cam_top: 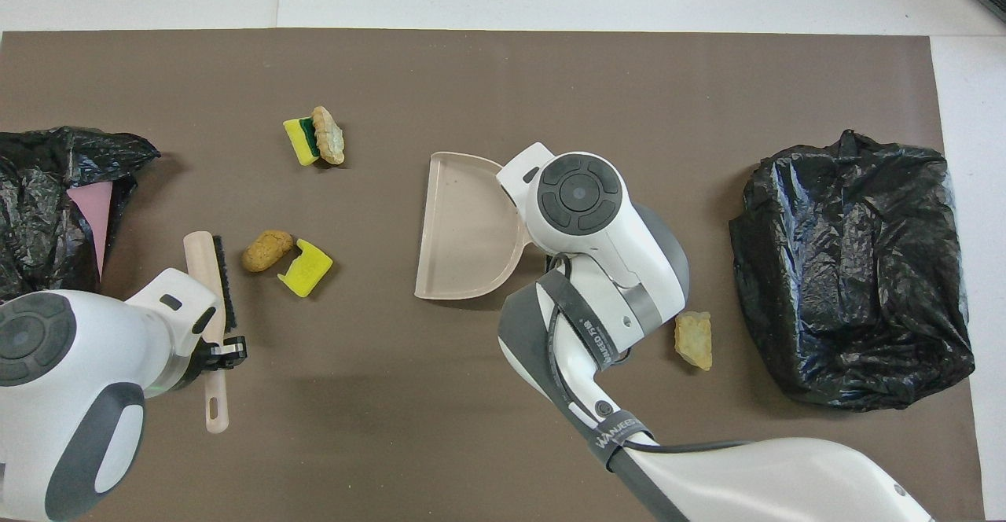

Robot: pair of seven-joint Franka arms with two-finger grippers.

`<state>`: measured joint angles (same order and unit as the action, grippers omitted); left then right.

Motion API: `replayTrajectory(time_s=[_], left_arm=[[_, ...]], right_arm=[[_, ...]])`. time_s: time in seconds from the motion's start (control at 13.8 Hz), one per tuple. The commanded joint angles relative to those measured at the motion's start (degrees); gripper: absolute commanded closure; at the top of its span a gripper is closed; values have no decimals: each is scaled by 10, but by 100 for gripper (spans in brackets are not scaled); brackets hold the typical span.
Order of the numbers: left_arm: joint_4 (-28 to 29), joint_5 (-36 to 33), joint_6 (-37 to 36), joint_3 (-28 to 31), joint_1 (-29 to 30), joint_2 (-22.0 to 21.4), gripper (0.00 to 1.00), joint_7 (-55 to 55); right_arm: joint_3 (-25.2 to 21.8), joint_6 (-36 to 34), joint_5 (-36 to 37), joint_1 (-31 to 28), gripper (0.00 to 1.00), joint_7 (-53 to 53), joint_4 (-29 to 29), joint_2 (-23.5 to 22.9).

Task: Sweep and dump trash in bin
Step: 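Sweep the sponge and crumb pieces into the dustpan with the left gripper's brush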

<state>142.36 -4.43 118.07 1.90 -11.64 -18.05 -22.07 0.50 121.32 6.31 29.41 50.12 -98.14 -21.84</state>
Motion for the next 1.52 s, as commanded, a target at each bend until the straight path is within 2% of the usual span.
replayTrajectory(time_s=[0.0,0.36,0.94,1.16,1.45], left_arm=[[23,0,59,-9,-1,27,100,-15],[16,63,122,-12,-45,69,100,-59],[-49,168,235,-20,-188,171,100,-50],[-131,181,206,-20,-243,203,100,-46],[-224,175,90,-13,-228,220,100,-14]], right_arm=[[3,5,13,9,100,13,0,-6],[4,5,27,14,100,40,-6,-8],[5,5,27,15,100,40,-7,-6],[5,5,27,15,100,40,-7,-6],[5,5,27,16,100,39,-7,-5]])
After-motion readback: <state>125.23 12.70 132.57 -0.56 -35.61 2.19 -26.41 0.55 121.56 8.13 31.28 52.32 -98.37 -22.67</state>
